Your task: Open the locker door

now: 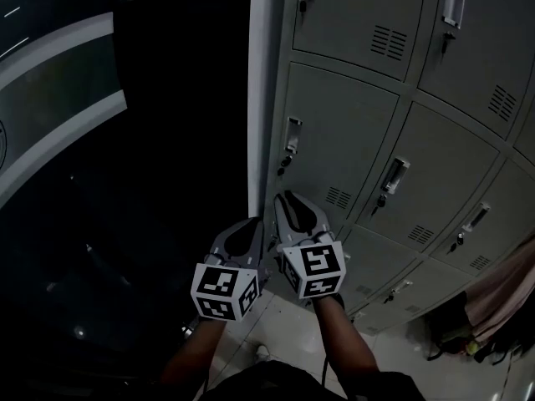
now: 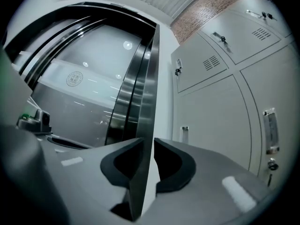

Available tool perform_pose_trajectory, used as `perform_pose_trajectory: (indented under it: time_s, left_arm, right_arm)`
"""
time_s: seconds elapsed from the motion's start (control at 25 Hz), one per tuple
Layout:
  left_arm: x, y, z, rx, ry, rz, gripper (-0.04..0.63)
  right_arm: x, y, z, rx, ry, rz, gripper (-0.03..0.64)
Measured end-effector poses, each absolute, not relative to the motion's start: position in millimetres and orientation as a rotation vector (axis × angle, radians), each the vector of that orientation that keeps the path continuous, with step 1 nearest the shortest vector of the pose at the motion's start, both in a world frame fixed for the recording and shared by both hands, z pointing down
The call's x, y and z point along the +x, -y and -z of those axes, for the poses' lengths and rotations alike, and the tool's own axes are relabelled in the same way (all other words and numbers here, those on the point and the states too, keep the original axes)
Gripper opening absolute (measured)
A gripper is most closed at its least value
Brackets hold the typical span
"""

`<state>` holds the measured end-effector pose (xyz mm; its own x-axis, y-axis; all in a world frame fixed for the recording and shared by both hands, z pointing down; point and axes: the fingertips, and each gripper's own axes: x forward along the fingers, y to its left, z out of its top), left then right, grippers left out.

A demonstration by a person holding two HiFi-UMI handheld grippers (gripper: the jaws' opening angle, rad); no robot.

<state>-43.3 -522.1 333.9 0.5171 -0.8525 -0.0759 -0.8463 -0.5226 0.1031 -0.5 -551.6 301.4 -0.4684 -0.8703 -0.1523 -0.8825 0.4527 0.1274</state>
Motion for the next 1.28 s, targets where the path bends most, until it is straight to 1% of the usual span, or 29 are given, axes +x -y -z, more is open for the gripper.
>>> perform_pose_trajectory:
  time_s: [0.12, 0.24, 0.32, 0.48, 0.68, 0.88, 0.96, 1.16, 1.28]
  left_arm:
    - [-43.4, 549.8, -332.4, 2.678, 1.529, 0.186, 0.005]
    - [-41.1, 573.1, -333.7, 2.677, 1.540, 0.172, 0.005]
    - [-41.3, 588.2, -335.9, 2.665, 1.556, 0.164, 0.005]
    - [-32.2, 611.4, -339.5, 2.667, 1.556, 0.142, 0.005]
    - [-27.0, 626.2, -342.4, 2.679, 1.547, 0.120, 0.005]
    - [-29.3, 637.2, -344.8, 2.678, 1.555, 0.115, 0.005]
    - [-31.3, 640.6, -344.9, 2.677, 1.562, 0.111, 0.005]
    - [-37.0, 650.8, -344.2, 2.667, 1.584, 0.110, 0.004]
    - [-35.0, 653.7, -344.7, 2.668, 1.583, 0.103, 0.005]
  right_arm:
    - [4.9, 585.7, -299.5, -1.580, -2.620, -0.285, 0.049]
    - [11.4, 614.4, -298.8, -1.572, -2.600, -0.253, 0.080]
    - [11.8, 629.8, -299.8, -1.545, -2.597, -0.209, 0.112]
    - [13.5, 656.7, -301.2, -1.523, -2.612, -0.181, 0.147]
    - [9.4, 689.6, -297.9, -1.509, -2.622, -0.168, 0.197]
    - [9.8, 721.4, -298.1, -1.489, -2.624, -0.065, 0.235]
    - [11.8, 732.4, -299.1, -1.495, -2.619, -0.027, 0.263]
    - [9.3, 748.4, -295.5, -1.508, -2.598, -0.011, 0.308]
    - [12.3, 754.8, -293.3, -1.544, -2.574, -0.014, 0.311]
